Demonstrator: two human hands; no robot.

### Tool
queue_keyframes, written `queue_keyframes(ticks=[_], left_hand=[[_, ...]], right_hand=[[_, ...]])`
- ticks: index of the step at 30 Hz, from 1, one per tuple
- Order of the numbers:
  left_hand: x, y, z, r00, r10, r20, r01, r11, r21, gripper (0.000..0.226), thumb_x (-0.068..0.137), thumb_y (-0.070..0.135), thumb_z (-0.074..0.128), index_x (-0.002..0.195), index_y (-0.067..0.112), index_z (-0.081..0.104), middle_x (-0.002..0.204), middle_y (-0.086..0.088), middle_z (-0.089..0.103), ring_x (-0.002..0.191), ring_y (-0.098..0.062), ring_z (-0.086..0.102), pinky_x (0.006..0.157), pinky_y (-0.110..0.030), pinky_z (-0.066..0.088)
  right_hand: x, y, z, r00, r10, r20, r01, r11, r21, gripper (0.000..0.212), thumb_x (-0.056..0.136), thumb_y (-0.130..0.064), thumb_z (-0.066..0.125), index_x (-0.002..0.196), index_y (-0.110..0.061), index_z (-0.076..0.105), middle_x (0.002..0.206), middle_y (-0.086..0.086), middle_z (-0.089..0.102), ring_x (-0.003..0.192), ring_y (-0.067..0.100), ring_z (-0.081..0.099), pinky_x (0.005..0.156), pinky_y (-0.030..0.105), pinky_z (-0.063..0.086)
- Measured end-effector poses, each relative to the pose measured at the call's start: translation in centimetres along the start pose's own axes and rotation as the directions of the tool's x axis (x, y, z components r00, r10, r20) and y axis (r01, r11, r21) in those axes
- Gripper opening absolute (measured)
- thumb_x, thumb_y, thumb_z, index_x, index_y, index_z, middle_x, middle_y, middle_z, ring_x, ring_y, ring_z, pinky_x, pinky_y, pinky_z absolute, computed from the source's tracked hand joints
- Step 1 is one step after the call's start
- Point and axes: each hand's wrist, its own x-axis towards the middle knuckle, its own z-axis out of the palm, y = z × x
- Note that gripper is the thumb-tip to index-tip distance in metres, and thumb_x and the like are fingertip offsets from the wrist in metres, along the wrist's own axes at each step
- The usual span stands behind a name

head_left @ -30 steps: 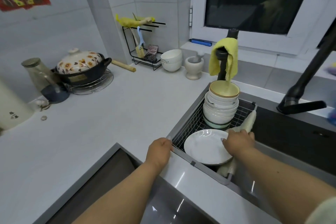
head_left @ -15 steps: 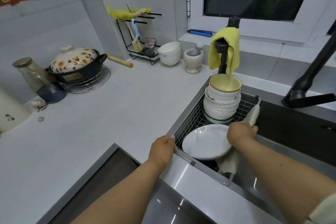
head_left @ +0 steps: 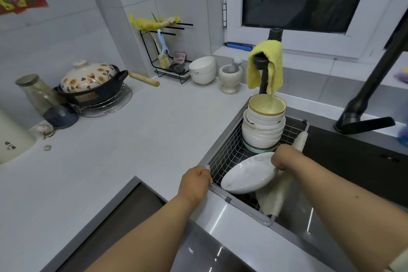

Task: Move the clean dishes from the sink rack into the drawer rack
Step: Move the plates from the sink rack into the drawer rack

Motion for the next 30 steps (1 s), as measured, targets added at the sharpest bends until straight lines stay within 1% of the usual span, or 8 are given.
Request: queue_keyframes(ticks=[4, 6, 10, 15, 18, 21, 24, 30], left_hand=[[-0.3, 0.3, -0.4, 0.999, -0.034, -0.015, 0.034, 0.999, -0.015, 0.041, 0.099, 0.029, 0.041, 0.064, 0.015, 0.059, 0.060, -0.001, 0.055, 0.054, -0.016, 0.045, 0.061, -0.028, 0.038], [-0.5, 0.4, -0.6, 0.998, -0.059, -0.030, 0.059, 0.998, -0.012, 0.036, 0.098, 0.025, 0.042, 0.067, 0.015, 0.059, 0.060, 0.001, 0.054, 0.055, -0.016, 0.045, 0.061, -0.028, 0.038], [-1.2, 0.7, -1.0, 0.986, -0.168, -0.006, 0.167, 0.984, -0.057, 0.031, 0.099, 0.027, 0.039, 0.084, 0.008, 0.059, 0.064, -0.004, 0.057, 0.052, -0.018, 0.048, 0.054, -0.027, 0.041], [-4.1, 1.7, -2.6, 0.928, -0.282, 0.243, 0.368, 0.787, -0.495, 0.056, 0.101, 0.053, 0.029, 0.099, 0.007, 0.061, 0.065, -0.013, 0.061, 0.041, -0.019, 0.054, 0.038, -0.020, 0.036], [-5.9, 1.1, -4.8, 0.939, -0.274, 0.208, 0.340, 0.642, -0.687, 0.040, 0.102, 0.039, 0.040, 0.117, 0.008, 0.060, 0.085, -0.010, 0.069, 0.063, -0.022, 0.067, 0.045, -0.026, 0.052], [-7.3, -1.1, -8.1, 0.960, -0.279, 0.011, 0.195, 0.643, -0.741, 0.032, 0.101, 0.032, 0.047, 0.110, 0.007, 0.067, 0.089, -0.006, 0.075, 0.083, -0.024, 0.069, 0.075, -0.036, 0.057], [-9.5, -3.5, -11.7, 0.940, -0.319, -0.124, 0.142, 0.692, -0.708, 0.035, 0.100, 0.038, 0.047, 0.107, 0.012, 0.069, 0.092, -0.006, 0.076, 0.091, -0.025, 0.069, 0.084, -0.037, 0.055], [-16.7, -9.7, -17.6, 0.835, -0.446, -0.322, 0.099, 0.698, -0.709, 0.040, 0.100, 0.041, 0.043, 0.110, 0.011, 0.068, 0.104, -0.012, 0.073, 0.101, -0.032, 0.068, 0.093, -0.047, 0.052]], right_hand=[[0.6, 1.8, -0.2, 0.998, -0.001, 0.070, -0.022, 0.942, 0.335, 0.026, 0.088, -0.002, 0.052, 0.064, -0.008, 0.045, 0.070, 0.006, 0.047, 0.059, 0.016, 0.043, 0.063, 0.026, 0.044], [0.1, 3.1, -0.9, 0.996, 0.048, 0.077, -0.077, 0.894, 0.441, 0.026, 0.084, 0.004, 0.049, 0.061, -0.007, 0.042, 0.062, 0.010, 0.042, 0.052, 0.018, 0.037, 0.051, 0.026, 0.033], [-2.2, 4.2, -2.3, 0.987, 0.030, 0.160, -0.125, 0.771, 0.625, 0.027, 0.081, 0.007, 0.040, 0.059, -0.009, 0.037, 0.042, 0.007, 0.032, 0.045, 0.014, 0.023, 0.049, 0.019, 0.019], [-5.7, 1.6, -3.4, 0.959, -0.261, 0.111, 0.097, 0.670, 0.736, 0.026, 0.081, 0.006, 0.049, 0.060, -0.009, 0.044, 0.042, 0.004, 0.034, 0.044, 0.015, 0.025, 0.047, 0.022, 0.020], [-7.7, -1.5, -2.9, 0.910, -0.413, 0.044, 0.269, 0.667, 0.694, 0.013, 0.083, 0.001, 0.054, 0.073, -0.005, 0.058, 0.060, 0.010, 0.048, 0.054, 0.019, 0.038, 0.054, 0.027, 0.029], [-10.1, -5.2, -1.9, 0.827, -0.561, -0.028, 0.467, 0.658, 0.590, 0.011, 0.090, -0.014, 0.059, 0.092, -0.010, 0.069, 0.083, 0.006, 0.067, 0.070, 0.018, 0.056, 0.064, 0.028, 0.041], [-12.8, -9.0, 0.1, 0.719, -0.695, 0.001, 0.636, 0.659, 0.402, 0.020, 0.082, -0.025, 0.071, 0.101, -0.023, 0.065, 0.098, -0.006, 0.070, 0.091, 0.013, 0.064, 0.079, 0.028, 0.051], [-19.3, -17.2, 4.8, 0.632, -0.775, -0.016, 0.772, 0.628, 0.095, 0.017, 0.092, -0.021, 0.047, 0.092, -0.012, 0.061, 0.079, -0.002, 0.060, 0.071, 0.017, 0.055, 0.056, 0.025, 0.038]])
